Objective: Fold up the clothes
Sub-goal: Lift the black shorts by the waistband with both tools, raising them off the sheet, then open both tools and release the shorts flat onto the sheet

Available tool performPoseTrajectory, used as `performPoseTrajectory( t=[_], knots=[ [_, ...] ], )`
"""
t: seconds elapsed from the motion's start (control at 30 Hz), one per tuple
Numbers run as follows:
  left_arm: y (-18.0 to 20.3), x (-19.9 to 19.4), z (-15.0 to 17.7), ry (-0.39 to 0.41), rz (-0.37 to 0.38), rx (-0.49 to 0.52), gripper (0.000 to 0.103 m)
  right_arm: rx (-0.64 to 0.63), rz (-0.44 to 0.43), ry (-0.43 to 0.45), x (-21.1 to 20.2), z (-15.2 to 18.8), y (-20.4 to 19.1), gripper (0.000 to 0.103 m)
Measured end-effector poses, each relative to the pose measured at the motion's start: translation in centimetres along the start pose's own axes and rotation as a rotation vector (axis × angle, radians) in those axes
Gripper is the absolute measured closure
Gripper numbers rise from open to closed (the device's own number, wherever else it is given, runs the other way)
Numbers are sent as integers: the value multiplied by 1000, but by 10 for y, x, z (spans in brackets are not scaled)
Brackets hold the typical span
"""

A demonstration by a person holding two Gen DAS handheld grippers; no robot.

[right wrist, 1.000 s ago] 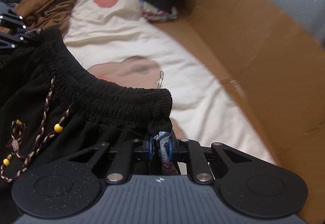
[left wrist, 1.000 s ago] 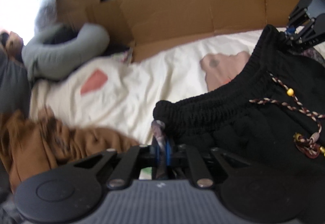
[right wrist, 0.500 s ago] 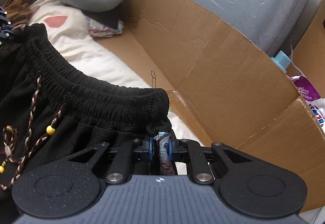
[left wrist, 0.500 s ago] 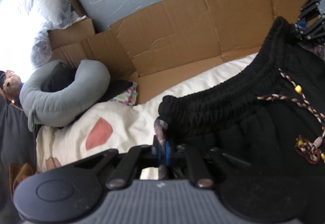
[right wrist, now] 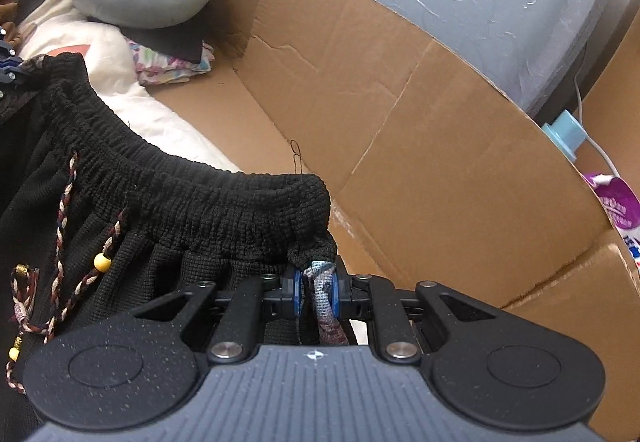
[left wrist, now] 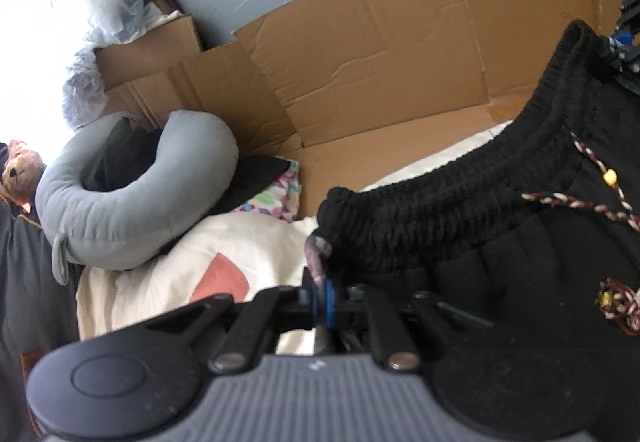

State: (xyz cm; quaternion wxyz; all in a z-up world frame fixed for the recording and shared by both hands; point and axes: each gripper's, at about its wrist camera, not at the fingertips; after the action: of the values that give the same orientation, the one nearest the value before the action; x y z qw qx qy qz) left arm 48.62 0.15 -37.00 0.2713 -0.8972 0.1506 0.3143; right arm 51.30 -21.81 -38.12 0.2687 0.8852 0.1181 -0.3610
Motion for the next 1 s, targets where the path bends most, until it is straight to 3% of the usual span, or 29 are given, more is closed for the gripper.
performPoseTrajectory(
  t=[0.27,0.33,0.37,0.43,0.47,0.6,1.0],
  knots=[
    [-2,31,-14,-60,7,-18,98,31,27,-38,25,-13,-1,90],
    [-2,44,-14,-122,35,-62,92,35,31,-64,36,-13,-3,87],
    [-1,48,-13,-150,34,-71,89,36,31,-82,41,-12,-5,76],
    [0,51,-9,-175,12,-80,74,24,44,-116,49,-9,-8,73],
    [-1,52,-8,-181,7,-86,74,21,46,-113,48,-8,-7,72],
    [-12,39,-5,-153,29,-127,71,43,55,-86,37,-5,5,57],
    [-10,1,-13,-105,100,-143,71,75,-19,-49,-14,19,37,57]
  ],
)
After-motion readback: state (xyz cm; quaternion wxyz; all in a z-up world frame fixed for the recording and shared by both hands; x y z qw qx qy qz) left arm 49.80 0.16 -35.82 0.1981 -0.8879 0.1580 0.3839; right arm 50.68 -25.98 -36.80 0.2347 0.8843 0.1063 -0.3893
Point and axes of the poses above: each gripper's, at about its wrist camera, not at the fingertips, and x roughly the way its jaws point, y to its right, z to its underside, and after that the axes turned 5 degrees about -x, right-handed
